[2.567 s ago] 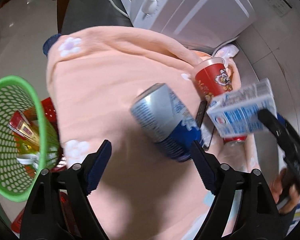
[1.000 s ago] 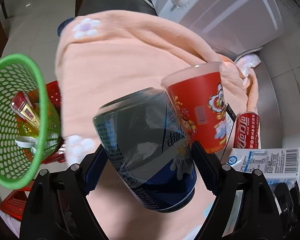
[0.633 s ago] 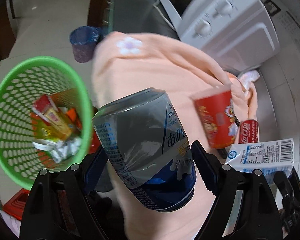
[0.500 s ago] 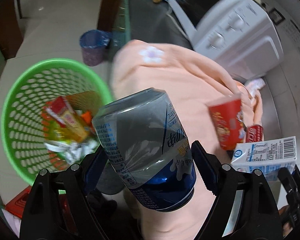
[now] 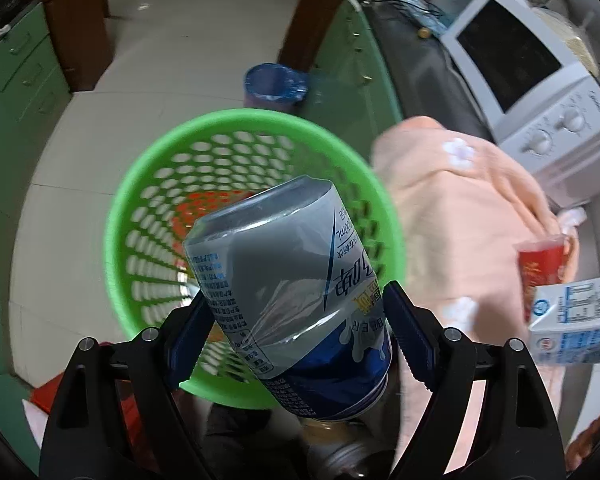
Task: Collect trash
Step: 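Open the left tool to drop the can into the basket while the right tool drops the carton, then grasp the red popcorn cup with the left tool while the right tool grasps the Coca-Cola can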
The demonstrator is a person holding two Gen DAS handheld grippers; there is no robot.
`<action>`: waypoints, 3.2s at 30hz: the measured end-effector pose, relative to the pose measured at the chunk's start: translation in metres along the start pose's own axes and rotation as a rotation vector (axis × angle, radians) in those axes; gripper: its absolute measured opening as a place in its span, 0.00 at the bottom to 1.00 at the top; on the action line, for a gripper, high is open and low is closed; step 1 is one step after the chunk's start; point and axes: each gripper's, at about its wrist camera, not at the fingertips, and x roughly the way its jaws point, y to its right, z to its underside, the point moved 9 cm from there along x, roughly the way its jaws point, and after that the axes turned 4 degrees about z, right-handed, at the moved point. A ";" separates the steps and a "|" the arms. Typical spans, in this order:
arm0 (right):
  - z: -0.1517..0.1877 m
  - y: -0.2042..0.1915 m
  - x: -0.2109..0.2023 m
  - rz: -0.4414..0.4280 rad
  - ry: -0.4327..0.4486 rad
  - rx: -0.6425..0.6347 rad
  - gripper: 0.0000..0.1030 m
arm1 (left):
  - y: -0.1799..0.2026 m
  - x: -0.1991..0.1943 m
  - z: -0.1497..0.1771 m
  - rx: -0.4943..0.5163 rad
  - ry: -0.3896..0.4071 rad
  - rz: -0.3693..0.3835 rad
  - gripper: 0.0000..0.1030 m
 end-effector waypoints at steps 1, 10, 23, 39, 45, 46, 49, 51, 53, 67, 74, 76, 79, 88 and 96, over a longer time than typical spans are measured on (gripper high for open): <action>-0.002 -0.007 0.005 -0.006 -0.002 -0.007 0.54 | -0.006 0.000 0.000 -0.001 0.000 -0.013 0.79; -0.014 -0.055 0.043 -0.084 -0.026 -0.029 0.54 | -0.046 0.006 0.001 -0.044 -0.010 -0.056 0.80; -0.014 -0.085 0.085 -0.140 -0.076 0.024 0.54 | -0.073 -0.003 0.011 -0.124 0.003 -0.041 0.81; -0.011 -0.108 0.112 -0.200 -0.117 0.073 0.67 | -0.081 -0.016 0.013 -0.168 0.028 -0.029 0.83; -0.016 -0.105 0.103 -0.200 -0.097 0.076 0.72 | -0.082 -0.018 0.014 -0.175 0.033 -0.025 0.83; -0.017 -0.104 0.101 -0.200 -0.095 0.078 0.72 | -0.082 -0.019 0.014 -0.174 0.034 -0.025 0.83; -0.017 -0.100 0.093 -0.193 -0.084 0.078 0.72 | -0.081 -0.022 0.014 -0.169 0.037 -0.024 0.83; -0.018 -0.097 0.087 -0.186 -0.075 0.078 0.72 | -0.080 -0.023 0.014 -0.169 0.037 -0.022 0.83; -0.017 -0.092 0.080 -0.173 -0.065 0.079 0.73 | -0.078 -0.024 0.014 -0.168 0.038 -0.021 0.83; 0.007 -0.005 0.029 -0.036 -0.015 0.178 0.79 | -0.049 -0.025 0.017 -0.112 0.032 0.001 0.84; 0.031 0.069 -0.011 0.095 0.011 0.257 0.79 | -0.013 -0.018 0.021 -0.049 0.012 0.023 0.84; 0.038 0.095 -0.023 0.141 0.014 0.281 0.79 | -0.001 -0.015 0.021 -0.031 0.005 0.030 0.84; 0.049 0.134 -0.040 0.211 0.019 0.317 0.79 | 0.018 -0.013 0.022 -0.001 -0.002 0.040 0.84; 0.086 0.236 -0.082 0.386 0.001 0.423 0.79 | 0.091 -0.001 0.027 0.112 -0.041 0.083 0.84; 0.107 0.292 -0.082 0.439 -0.048 0.502 0.79 | 0.178 0.011 0.036 0.226 -0.081 0.131 0.88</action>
